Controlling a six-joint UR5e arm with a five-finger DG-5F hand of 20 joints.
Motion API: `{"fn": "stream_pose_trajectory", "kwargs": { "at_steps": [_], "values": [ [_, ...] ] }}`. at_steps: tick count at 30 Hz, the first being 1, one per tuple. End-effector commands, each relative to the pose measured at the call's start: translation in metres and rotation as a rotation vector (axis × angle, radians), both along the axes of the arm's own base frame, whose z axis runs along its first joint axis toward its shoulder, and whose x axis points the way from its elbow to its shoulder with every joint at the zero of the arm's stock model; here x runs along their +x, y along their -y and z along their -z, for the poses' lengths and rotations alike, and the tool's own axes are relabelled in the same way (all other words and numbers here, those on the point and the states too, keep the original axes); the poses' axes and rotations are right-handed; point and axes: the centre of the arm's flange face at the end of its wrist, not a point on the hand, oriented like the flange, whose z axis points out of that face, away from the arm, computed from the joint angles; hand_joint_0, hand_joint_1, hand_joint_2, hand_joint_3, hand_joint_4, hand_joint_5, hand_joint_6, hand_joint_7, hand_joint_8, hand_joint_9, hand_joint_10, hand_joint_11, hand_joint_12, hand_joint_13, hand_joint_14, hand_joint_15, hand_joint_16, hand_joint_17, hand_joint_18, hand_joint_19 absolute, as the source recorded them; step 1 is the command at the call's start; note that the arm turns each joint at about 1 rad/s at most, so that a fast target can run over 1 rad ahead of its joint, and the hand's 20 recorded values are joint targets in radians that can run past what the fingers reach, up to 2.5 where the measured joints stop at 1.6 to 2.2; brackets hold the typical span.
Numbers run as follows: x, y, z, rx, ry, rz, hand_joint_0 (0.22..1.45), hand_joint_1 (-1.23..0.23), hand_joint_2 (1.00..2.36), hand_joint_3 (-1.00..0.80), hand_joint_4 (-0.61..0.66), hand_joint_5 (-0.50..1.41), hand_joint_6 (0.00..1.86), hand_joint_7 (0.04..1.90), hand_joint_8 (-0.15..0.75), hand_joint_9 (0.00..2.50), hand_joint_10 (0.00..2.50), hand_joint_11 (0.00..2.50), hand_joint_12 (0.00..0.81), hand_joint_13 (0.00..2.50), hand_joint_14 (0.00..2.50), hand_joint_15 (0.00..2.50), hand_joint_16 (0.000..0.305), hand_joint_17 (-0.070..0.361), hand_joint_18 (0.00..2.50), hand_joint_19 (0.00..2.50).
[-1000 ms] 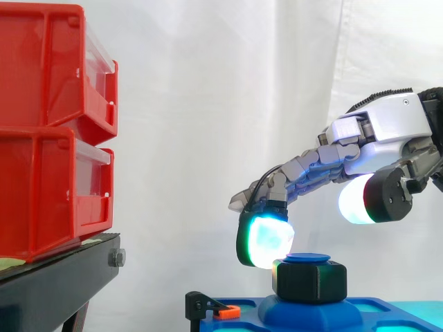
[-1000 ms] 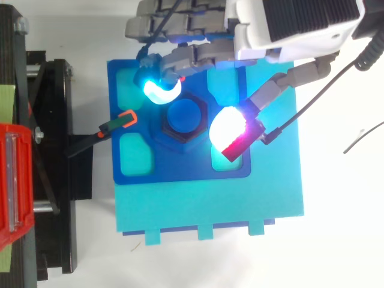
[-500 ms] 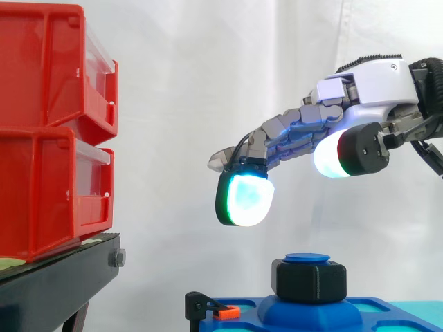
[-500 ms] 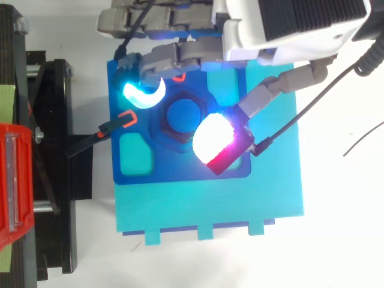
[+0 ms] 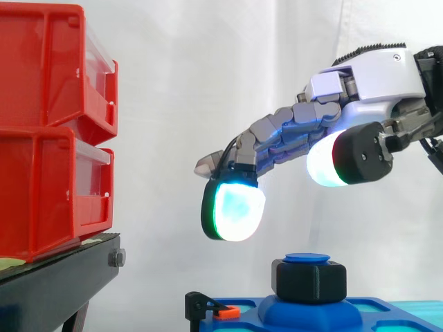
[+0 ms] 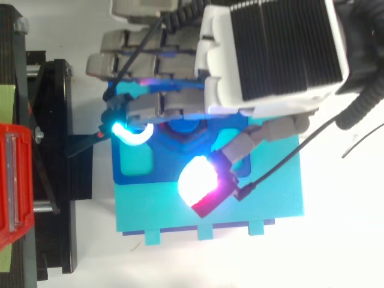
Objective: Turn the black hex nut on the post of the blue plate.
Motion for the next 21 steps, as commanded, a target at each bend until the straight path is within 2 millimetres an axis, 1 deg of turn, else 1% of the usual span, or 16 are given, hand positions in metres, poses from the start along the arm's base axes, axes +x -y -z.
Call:
{"fn": "stream_pose_trajectory", "kwargs": {
  "at_steps": [1,5,8,13,16,21],
  "values": [
    [0.001,-0.009,0.002,-0.004,-0.015,0.016,0.46,-0.37,1.00,-0.50,0.15,-0.21,0.50,0.89,0.229,0.16,0.00,0.00,0.361,0.08,0.00,0.01,0.060,0.134,0.00,0.09],
    [0.001,-0.013,0.003,-0.005,-0.017,0.025,0.45,-0.45,1.00,-0.50,0.15,-0.21,0.50,0.89,0.227,0.16,0.00,0.00,0.361,0.08,0.00,0.01,0.060,0.135,0.00,0.08],
    [0.000,-0.019,0.014,-0.008,-0.024,0.032,0.44,-0.49,1.00,-0.50,0.15,-0.21,0.50,0.89,0.227,0.16,0.00,0.00,0.362,0.07,0.00,0.01,0.061,0.137,0.00,0.08],
    [0.002,-0.025,0.024,-0.009,-0.007,0.035,0.43,-0.53,1.00,-0.50,0.15,-0.22,0.50,0.89,0.229,0.15,0.00,0.00,0.365,0.07,0.00,0.01,0.062,0.139,0.00,0.08],
    [0.002,-0.026,0.025,-0.010,-0.007,0.040,0.43,-0.56,1.00,-0.50,0.15,-0.22,0.50,0.89,0.229,0.15,0.00,0.00,0.366,0.07,0.00,0.01,0.062,0.140,0.00,0.08],
    [0.001,-0.026,0.026,-0.010,-0.010,0.040,0.43,-0.64,1.00,-0.50,0.13,-0.23,0.50,0.90,0.224,0.15,0.00,0.00,0.364,0.07,0.00,0.01,0.062,0.141,0.00,0.07]
  ]
}}
